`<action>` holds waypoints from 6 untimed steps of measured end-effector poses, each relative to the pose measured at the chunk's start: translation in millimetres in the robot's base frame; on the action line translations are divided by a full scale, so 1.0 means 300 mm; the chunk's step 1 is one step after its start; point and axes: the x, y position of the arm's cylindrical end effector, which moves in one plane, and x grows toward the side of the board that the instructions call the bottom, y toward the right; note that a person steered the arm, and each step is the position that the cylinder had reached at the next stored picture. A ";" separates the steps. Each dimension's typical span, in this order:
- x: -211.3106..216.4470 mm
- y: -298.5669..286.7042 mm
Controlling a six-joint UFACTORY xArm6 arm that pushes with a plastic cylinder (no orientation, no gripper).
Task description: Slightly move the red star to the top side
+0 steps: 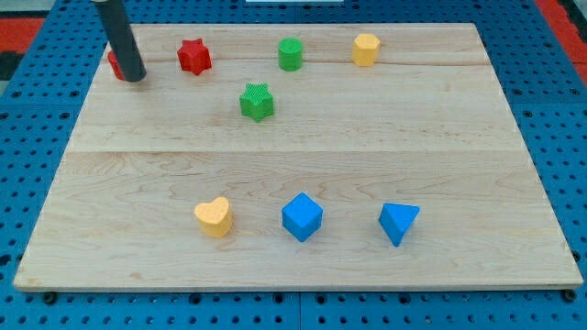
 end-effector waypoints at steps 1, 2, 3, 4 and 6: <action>0.104 0.023; 0.130 -0.062; 0.080 -0.137; 0.016 -0.141; -0.066 -0.079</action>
